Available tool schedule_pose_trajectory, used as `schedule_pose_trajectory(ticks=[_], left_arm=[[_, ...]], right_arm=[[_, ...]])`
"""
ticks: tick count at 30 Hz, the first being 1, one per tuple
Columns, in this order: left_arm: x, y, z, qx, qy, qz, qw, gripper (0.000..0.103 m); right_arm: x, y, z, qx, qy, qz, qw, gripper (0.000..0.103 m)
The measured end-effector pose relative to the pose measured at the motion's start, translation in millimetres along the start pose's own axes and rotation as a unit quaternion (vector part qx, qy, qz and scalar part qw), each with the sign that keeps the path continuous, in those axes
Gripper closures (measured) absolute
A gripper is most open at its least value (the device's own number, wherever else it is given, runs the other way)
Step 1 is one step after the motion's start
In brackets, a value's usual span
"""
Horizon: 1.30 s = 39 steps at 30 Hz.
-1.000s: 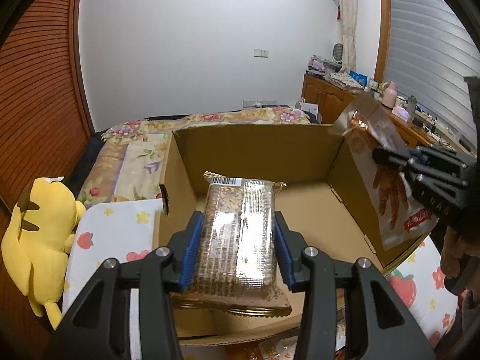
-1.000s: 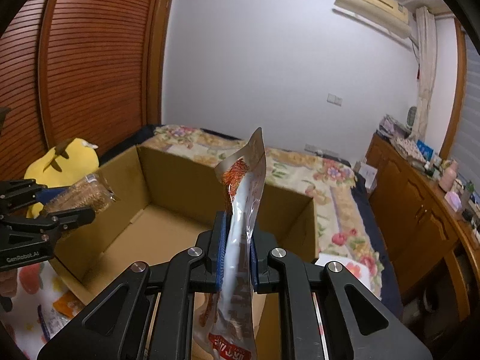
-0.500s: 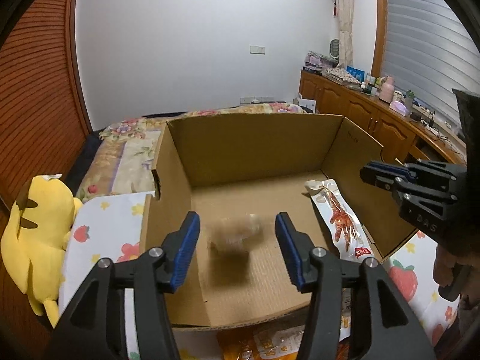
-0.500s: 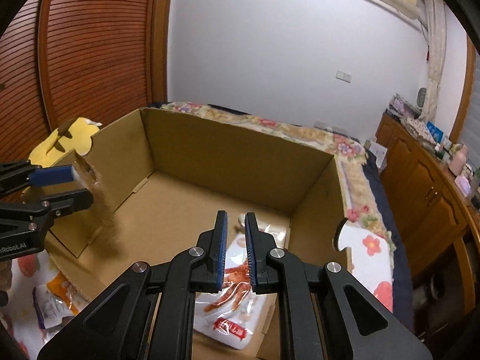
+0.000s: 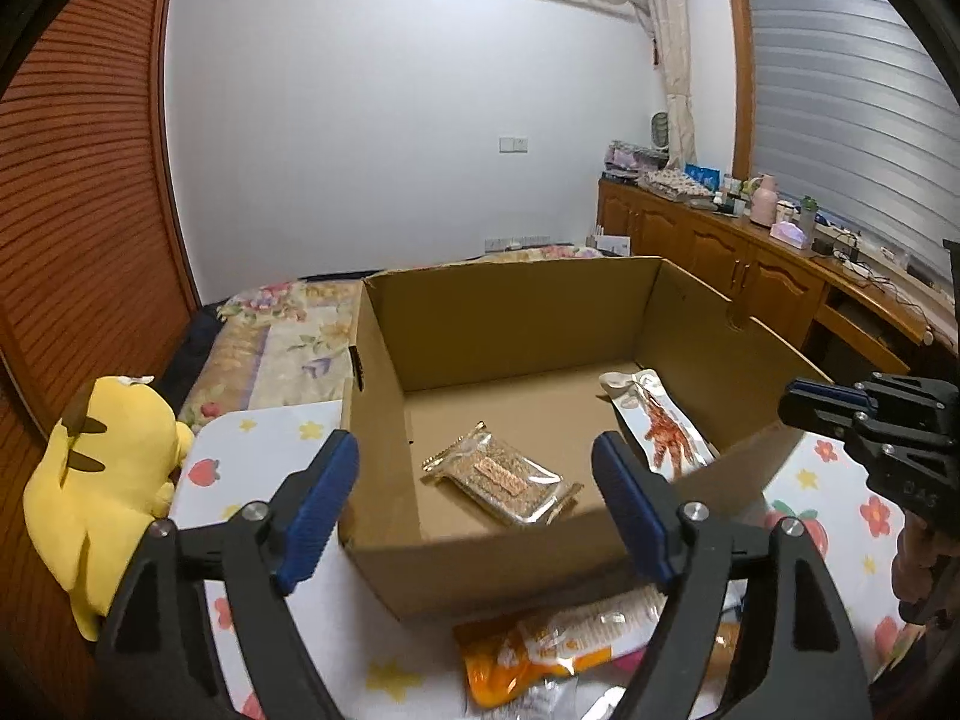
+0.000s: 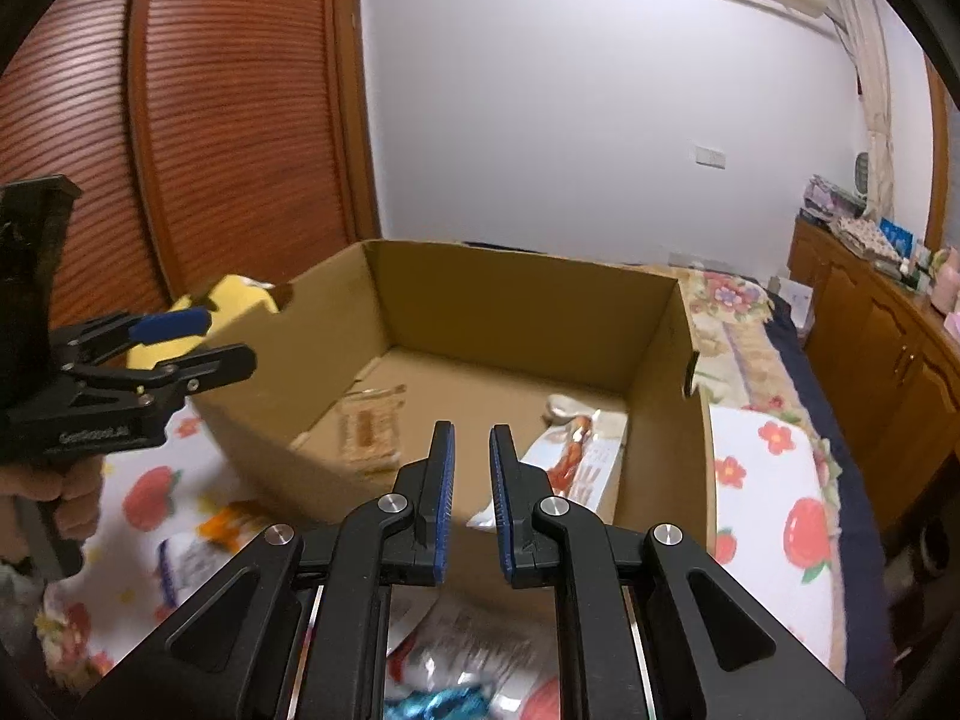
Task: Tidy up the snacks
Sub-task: 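Grasp the white printed sachet with the left tool while the right tool grasps the pink egg pack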
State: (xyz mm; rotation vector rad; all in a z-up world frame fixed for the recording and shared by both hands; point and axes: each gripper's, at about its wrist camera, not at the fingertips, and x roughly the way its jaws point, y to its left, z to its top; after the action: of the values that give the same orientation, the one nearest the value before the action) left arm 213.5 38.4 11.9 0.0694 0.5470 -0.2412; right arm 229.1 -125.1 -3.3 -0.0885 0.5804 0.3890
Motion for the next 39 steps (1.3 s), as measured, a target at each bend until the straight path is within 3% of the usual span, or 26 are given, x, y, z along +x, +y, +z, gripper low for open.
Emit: schedule_pose_trajectory(ticks=[6,10,16,21,29,39], left_arm=[[-22.6,0.1,-23.2,-0.007,-0.016,-0.009,0.9998,0.013],[-25.0,0.6,-44.8,-0.013,-0.002,-0.015,0.9998,0.013],[-21.2,-0.8,-75.4,-0.004,0.024,-0.011,0.9996,0.013],[-16.3,0.5,-92.0,-0.004,0.040,-0.012,0.9991,0.013],[-8.4,-1.9,-108.9,-0.005,0.077,-0.021,0.9968,0.013],[-3.7,-8.6,-114.9,0.006,0.101,-0.032,0.9944,0.013]], right_arm=[[-24.6,4.2,-30.5,0.015,-0.009,0.011,1.000,0.079],[-29.6,8.7,-47.9,0.006,-0.001,0.001,1.000,0.059],[-27.3,14.2,-69.7,0.011,0.018,0.009,1.000,0.047],[-25.2,18.2,-81.8,0.013,0.030,0.022,0.999,0.046],[-8.9,39.4,-94.5,0.009,0.075,0.081,0.994,0.046],[11.5,60.2,-99.2,-0.031,0.115,0.089,0.989,0.051]])
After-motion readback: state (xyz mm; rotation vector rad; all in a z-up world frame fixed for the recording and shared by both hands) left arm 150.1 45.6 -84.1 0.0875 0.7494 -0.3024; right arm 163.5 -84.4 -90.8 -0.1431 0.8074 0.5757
